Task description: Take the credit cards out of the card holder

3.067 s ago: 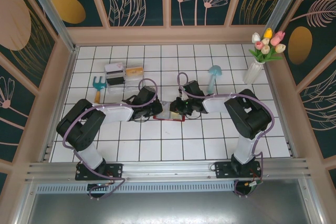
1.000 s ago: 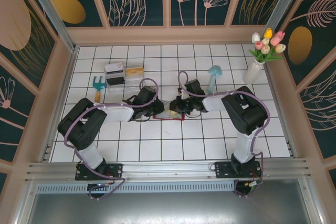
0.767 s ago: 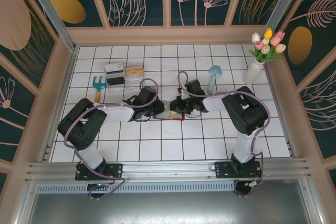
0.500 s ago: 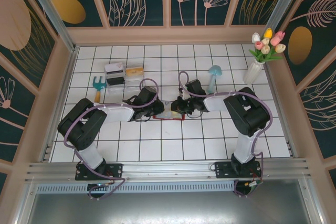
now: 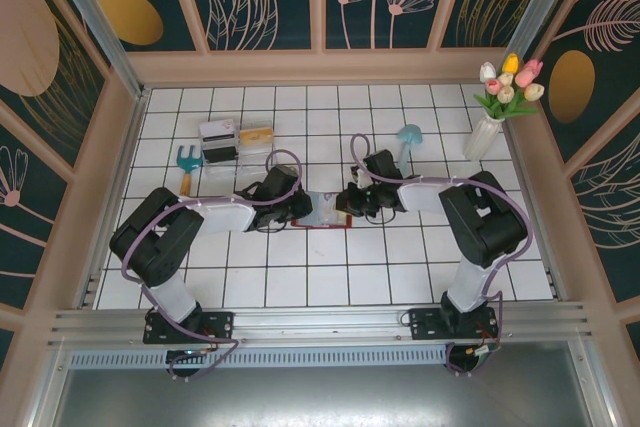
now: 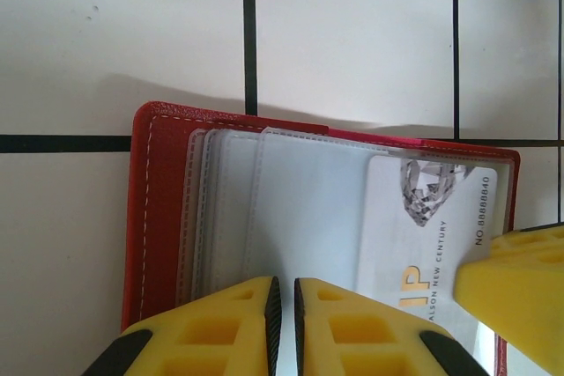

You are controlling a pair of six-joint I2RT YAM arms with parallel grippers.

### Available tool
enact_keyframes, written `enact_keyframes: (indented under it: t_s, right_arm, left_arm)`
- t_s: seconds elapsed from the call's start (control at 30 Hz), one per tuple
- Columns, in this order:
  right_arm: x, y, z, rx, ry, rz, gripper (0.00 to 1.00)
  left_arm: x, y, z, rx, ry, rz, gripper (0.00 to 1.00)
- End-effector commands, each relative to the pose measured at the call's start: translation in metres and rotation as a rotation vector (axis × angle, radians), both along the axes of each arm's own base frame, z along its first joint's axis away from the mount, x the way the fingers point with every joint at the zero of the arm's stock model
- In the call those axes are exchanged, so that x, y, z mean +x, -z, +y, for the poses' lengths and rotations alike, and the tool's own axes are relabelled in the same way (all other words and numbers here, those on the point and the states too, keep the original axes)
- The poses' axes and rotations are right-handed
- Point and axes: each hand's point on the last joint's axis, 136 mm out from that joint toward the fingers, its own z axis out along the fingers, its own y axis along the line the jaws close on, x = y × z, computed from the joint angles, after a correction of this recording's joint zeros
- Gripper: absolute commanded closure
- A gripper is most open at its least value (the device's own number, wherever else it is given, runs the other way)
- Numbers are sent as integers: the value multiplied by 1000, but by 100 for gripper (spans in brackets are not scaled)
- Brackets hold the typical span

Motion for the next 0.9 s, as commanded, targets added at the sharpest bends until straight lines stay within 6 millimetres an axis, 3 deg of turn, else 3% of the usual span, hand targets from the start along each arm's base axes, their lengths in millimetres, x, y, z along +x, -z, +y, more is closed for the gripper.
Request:
enact_keyframes:
  t_s: [0.0,0.2,0.37,0.53,0.7,0.87]
  right_arm:
    - [-7,5,-11,-16,14,22,90]
    - [-6,2,-4,33,5,23,88]
    - [-5,9,-6,13,15,33,88]
    - [-5,13,-8,2,22,38,87]
    - [-6,12,-7,10,19,31,86]
    - [-4,11,-7,17,18,26,86]
  left_arm:
    - [-25,33,27,137,-5,116,83]
    - [-21,23,24,123,5,93,83]
    - [-8,-21,7,39,44,-9,82]
    - [-4,-40,-9,-13,97,-31,89]
    - [-6,-38,-30,-102,146,-3,95]
    - [-11,-13,-38,-78,186,66,96]
